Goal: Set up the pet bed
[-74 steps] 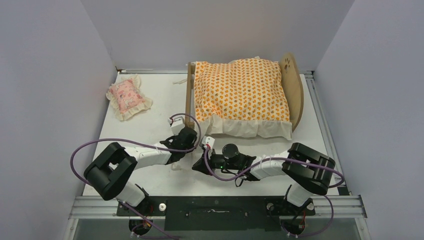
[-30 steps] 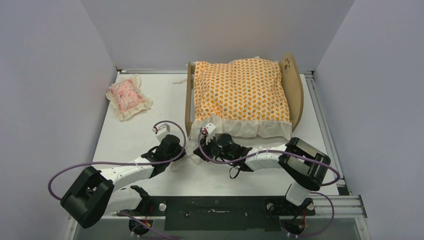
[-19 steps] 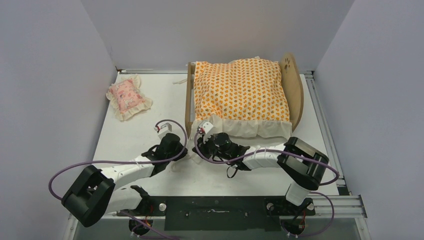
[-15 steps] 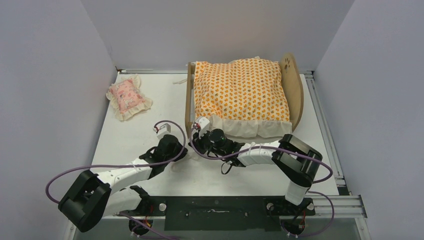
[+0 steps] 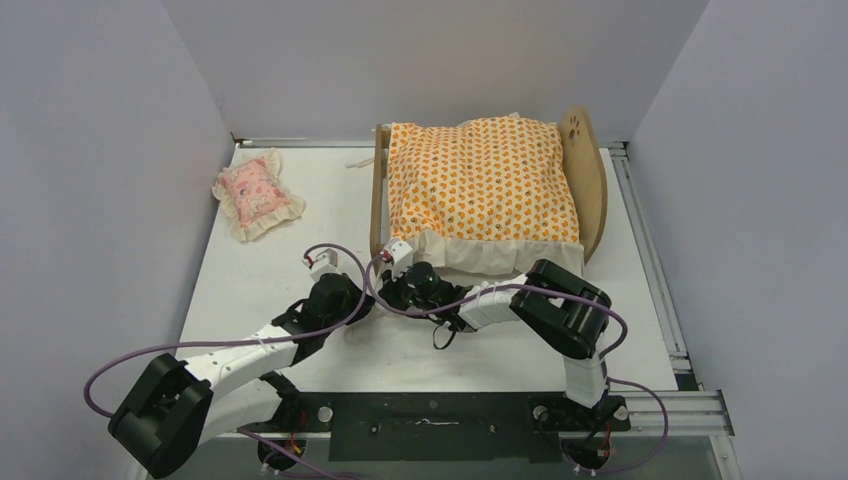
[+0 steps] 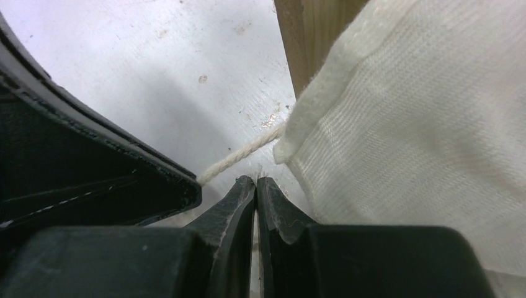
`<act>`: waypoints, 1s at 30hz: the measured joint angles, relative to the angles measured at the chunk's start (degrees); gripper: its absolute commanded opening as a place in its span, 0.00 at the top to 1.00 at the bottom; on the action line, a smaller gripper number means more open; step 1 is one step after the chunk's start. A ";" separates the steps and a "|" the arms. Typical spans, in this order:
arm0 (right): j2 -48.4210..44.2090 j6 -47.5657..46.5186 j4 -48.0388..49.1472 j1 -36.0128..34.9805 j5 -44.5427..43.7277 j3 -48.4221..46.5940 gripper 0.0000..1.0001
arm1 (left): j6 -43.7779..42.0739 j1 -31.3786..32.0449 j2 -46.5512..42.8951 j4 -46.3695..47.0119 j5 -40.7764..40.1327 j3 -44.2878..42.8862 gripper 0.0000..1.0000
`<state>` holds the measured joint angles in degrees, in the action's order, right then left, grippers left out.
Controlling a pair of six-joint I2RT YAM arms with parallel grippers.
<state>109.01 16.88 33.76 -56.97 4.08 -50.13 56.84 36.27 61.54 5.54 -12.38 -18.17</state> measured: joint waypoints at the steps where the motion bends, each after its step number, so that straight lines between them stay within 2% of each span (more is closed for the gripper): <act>1: 0.35 0.13 -0.02 0.00 0.00 -0.20 0.91 | 0.00 0.00 -0.13 0.28 0.15 0.20 1.00; 14: 2.12 -0.63 -0.22 0.00 2.36 -2.32 0.74 | -0.44 -0.02 -0.22 4.68 4.04 2.40 1.00; 22: -4.76 -4.13 -5.84 0.00 0.96 -1.38 0.64 | -0.50 -0.07 -0.11 5.42 4.31 2.40 1.00; 27: -8.37 -5.46 -7.58 0.00 0.48 -1.38 0.66 | -0.50 -0.07 0.66 5.42 4.35 2.40 1.00; 30: -8.57 -5.81 -8.72 0.00 0.02 -1.38 0.78 | -0.50 -0.07 0.98 5.42 4.48 2.40 1.00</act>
<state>100.44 11.07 25.04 -56.97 4.10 -51.51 56.34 36.21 62.52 10.96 -7.90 -15.77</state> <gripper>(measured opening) 0.331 0.007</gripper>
